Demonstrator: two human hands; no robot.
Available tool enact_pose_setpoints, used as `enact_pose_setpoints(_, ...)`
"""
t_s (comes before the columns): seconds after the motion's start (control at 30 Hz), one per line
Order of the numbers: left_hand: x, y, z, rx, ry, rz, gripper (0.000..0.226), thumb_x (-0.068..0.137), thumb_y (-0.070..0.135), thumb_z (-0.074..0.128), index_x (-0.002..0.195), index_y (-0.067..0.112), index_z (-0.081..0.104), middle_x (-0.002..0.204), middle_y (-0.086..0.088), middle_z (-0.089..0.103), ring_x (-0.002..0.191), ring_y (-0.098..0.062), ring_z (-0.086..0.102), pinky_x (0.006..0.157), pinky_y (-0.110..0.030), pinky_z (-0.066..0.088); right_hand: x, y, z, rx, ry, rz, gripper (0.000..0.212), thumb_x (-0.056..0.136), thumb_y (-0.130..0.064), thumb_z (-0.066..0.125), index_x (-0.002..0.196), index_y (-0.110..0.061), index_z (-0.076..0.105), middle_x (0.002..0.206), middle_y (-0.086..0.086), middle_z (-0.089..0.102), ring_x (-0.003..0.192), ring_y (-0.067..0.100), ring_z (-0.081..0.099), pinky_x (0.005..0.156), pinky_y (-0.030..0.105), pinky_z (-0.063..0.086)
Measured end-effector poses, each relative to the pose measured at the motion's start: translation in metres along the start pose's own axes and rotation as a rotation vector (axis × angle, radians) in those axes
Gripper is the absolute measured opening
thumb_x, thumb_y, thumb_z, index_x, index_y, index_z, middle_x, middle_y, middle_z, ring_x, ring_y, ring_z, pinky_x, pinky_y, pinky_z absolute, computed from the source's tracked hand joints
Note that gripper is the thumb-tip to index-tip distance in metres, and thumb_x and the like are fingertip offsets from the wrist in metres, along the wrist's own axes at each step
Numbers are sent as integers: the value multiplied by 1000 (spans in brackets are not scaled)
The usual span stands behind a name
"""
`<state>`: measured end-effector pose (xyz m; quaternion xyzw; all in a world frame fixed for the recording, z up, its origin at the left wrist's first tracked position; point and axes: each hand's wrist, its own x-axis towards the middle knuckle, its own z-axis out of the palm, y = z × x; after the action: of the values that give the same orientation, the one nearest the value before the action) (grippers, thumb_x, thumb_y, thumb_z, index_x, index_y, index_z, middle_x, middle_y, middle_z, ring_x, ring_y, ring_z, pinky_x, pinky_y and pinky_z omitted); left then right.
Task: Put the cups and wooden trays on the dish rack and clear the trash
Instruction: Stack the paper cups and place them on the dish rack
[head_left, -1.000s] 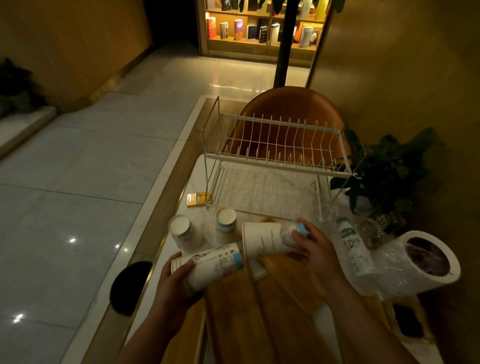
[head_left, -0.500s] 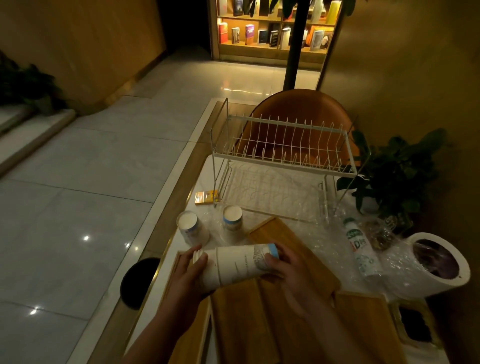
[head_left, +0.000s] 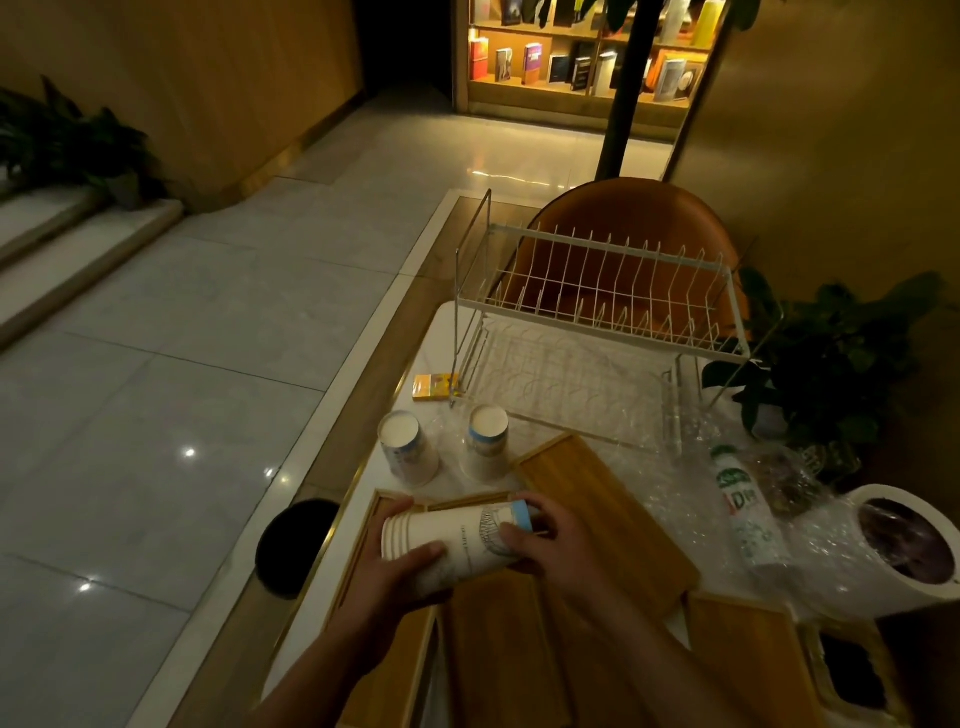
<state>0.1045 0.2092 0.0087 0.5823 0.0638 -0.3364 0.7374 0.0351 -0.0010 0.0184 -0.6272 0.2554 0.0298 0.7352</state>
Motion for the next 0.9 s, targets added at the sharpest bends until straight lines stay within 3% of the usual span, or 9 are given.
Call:
enact_pose_setpoints(0.1,5,-5,-17,-93,109,-11,66,60,22,88,118,37,59,125,-15,60,105,-43,65,72,-52,59,36,-14,3,-209,-61,52,35,81,-32,75,113,-31,60,118,1,61,106,22,63,79,36,60)
enact_pose_setpoints(0.27,6,-7,-45,-193,255,-40,63,66,22,78,123,37,55,126,-14,55,104,-43,62,64,-43,59,103,-41,8,-597,246,-170,57,77,-35,77,129,-27,54,131,2,52,117,23,52,98,46,49)
enact_pose_setpoints(0.43,7,-6,-58,-218,232,-58,66,69,22,78,128,36,52,131,-15,52,108,-44,60,65,-44,58,150,-47,17,-1121,96,-154,81,81,-39,68,148,-44,24,159,2,16,138,39,25,110,44,32)
enact_pose_setpoints(0.5,8,-6,-62,-228,240,-74,66,68,23,78,128,37,52,131,-15,51,109,-44,59,65,-44,58,161,-41,22,-1172,31,-114,79,83,-35,67,148,-44,24,158,4,18,138,39,28,109,43,34)
enact_pose_setpoints(0.6,10,-7,-67,-225,258,-83,65,67,25,79,125,38,54,130,-14,52,108,-45,60,67,-45,58,163,-36,21,-1058,95,-168,69,82,-21,70,141,-38,38,142,8,36,126,34,47,97,37,46)
enact_pose_setpoints(0.73,12,-8,-75,-223,271,-76,60,66,25,80,120,41,57,129,-12,52,107,-43,61,67,-45,58,138,-45,12,-643,265,-194,67,77,-16,77,135,-33,47,133,8,43,117,28,50,84,32,51)
enact_pose_setpoints(0.8,14,-8,-76,-236,257,-73,59,68,24,80,119,41,58,129,-13,53,107,-43,61,67,-44,58,112,-51,4,-439,314,-200,68,74,-16,79,133,-31,49,134,3,47,114,21,51,73,21,51)
enact_pose_setpoints(0.83,15,-8,-76,-238,247,-73,60,67,24,81,119,41,58,129,-13,53,107,-43,61,67,-44,58,99,-52,-1,-372,329,-201,68,74,-16,79,134,-30,50,134,1,49,115,20,51,74,23,52)
enact_pose_setpoints(0.9,17,-7,-74,-224,237,-77,69,59,29,86,120,42,57,128,-12,54,107,-43,61,67,-44,58,75,-48,-7,-244,326,-165,65,77,-15,77,135,-27,50,135,1,52,116,23,55,84,43,57)
